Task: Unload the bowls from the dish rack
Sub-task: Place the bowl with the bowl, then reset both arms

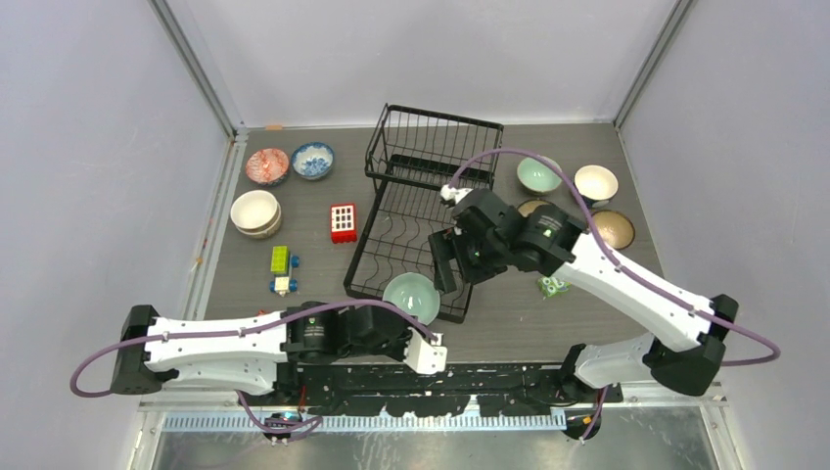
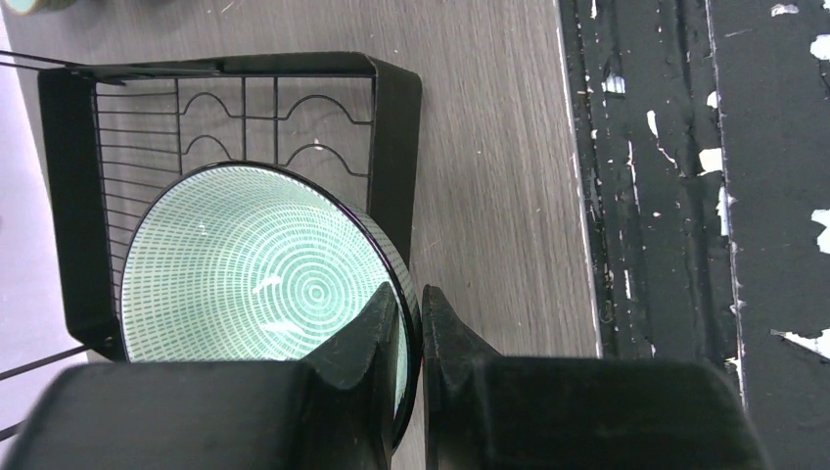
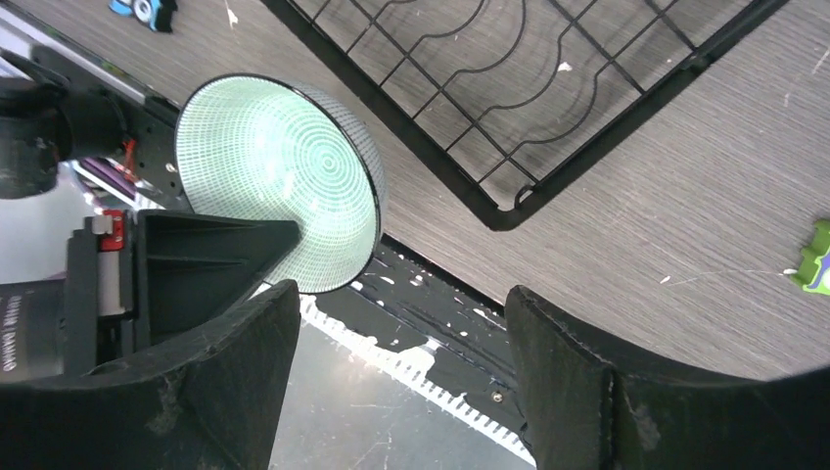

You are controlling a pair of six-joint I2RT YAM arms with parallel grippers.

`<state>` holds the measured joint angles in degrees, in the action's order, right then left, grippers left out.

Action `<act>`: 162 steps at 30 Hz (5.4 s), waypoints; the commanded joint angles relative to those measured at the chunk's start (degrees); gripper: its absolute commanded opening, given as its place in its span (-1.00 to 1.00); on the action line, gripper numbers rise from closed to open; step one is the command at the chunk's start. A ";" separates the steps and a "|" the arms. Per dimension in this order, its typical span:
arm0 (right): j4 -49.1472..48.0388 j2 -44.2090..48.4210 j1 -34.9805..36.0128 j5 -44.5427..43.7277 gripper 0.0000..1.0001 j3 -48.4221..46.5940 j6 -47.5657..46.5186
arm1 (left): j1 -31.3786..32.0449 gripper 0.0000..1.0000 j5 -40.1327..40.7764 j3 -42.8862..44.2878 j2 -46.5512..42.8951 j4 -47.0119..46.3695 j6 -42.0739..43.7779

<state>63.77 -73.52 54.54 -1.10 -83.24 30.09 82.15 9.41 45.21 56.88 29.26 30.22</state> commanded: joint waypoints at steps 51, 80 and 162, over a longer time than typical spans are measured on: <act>6.55 7.28 -17.64 -19.55 -0.99 0.00 -3.10 | 0.47 0.99 14.01 -5.91 -19.37 -8.76 -15.89; -29.42 -34.09 -58.50 -17.50 -0.99 -15.52 8.96 | 0.47 0.99 35.14 -8.60 -15.08 -4.79 -51.29; -37.38 -2.93 -50.75 -13.24 0.42 8.85 12.37 | 0.42 0.99 43.97 -5.54 -8.82 3.30 -78.63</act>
<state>34.09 -87.70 0.19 -15.55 -80.51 40.10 82.46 46.94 36.71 46.37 31.64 -38.24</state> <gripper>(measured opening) 0.706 0.996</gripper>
